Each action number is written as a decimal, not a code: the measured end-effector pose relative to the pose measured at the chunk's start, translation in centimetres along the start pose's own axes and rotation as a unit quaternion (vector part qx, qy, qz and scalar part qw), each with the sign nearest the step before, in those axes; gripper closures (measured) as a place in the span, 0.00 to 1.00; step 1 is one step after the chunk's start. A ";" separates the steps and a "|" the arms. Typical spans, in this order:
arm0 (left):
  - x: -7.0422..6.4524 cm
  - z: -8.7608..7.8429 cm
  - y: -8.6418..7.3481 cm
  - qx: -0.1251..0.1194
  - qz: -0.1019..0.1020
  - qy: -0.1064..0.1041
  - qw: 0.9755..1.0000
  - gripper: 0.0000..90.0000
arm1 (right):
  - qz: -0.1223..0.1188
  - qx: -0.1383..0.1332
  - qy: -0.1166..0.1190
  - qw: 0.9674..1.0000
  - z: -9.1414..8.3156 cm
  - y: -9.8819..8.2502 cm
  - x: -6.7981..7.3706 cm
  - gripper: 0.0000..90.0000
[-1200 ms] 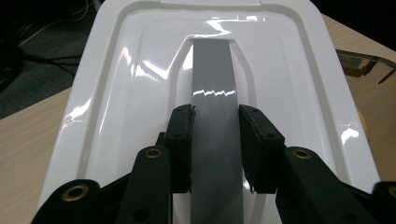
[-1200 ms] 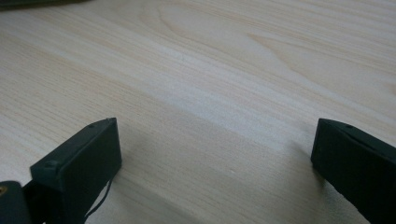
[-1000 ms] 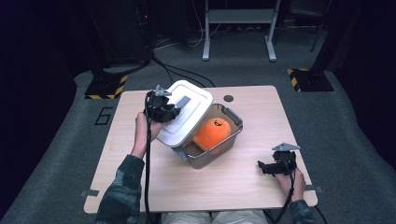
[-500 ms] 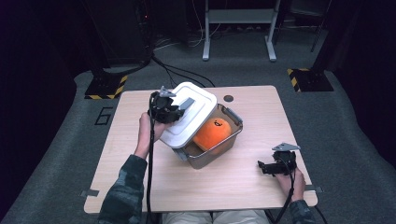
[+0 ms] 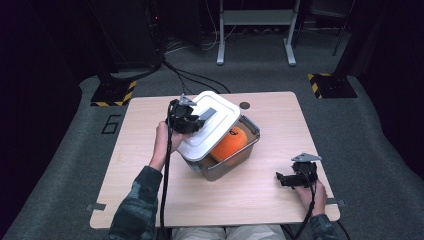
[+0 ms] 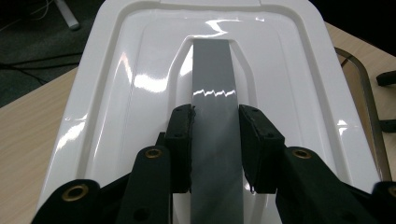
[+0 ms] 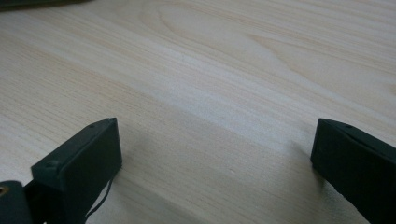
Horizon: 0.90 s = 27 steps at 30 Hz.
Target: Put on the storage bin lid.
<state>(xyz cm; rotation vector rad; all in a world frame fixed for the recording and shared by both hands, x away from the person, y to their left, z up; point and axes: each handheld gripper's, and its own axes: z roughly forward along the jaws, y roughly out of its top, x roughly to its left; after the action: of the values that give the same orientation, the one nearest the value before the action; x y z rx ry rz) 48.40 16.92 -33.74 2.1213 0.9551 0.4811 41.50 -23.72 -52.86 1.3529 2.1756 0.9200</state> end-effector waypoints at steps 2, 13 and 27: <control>-0.3 0.2 0.1 -0.001 0.000 -0.003 1.000 0.73 | 0.000 0.000 0.000 1.000 0.0 0.0 0.0 0.01; -1.7 1.5 0.2 0.010 0.015 -0.022 1.000 0.73 | -0.001 0.000 -0.001 1.000 0.0 0.0 0.0 0.01; -3.3 3.4 0.0 0.036 0.036 -0.047 0.998 0.73 | 0.001 0.001 0.002 1.000 0.0 0.0 0.0 0.01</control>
<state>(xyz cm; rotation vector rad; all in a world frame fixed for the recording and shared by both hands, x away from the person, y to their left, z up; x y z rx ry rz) 48.27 12.83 -36.02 2.2286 0.8575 0.3842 41.50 -23.73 -52.84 1.3560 2.1787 0.9225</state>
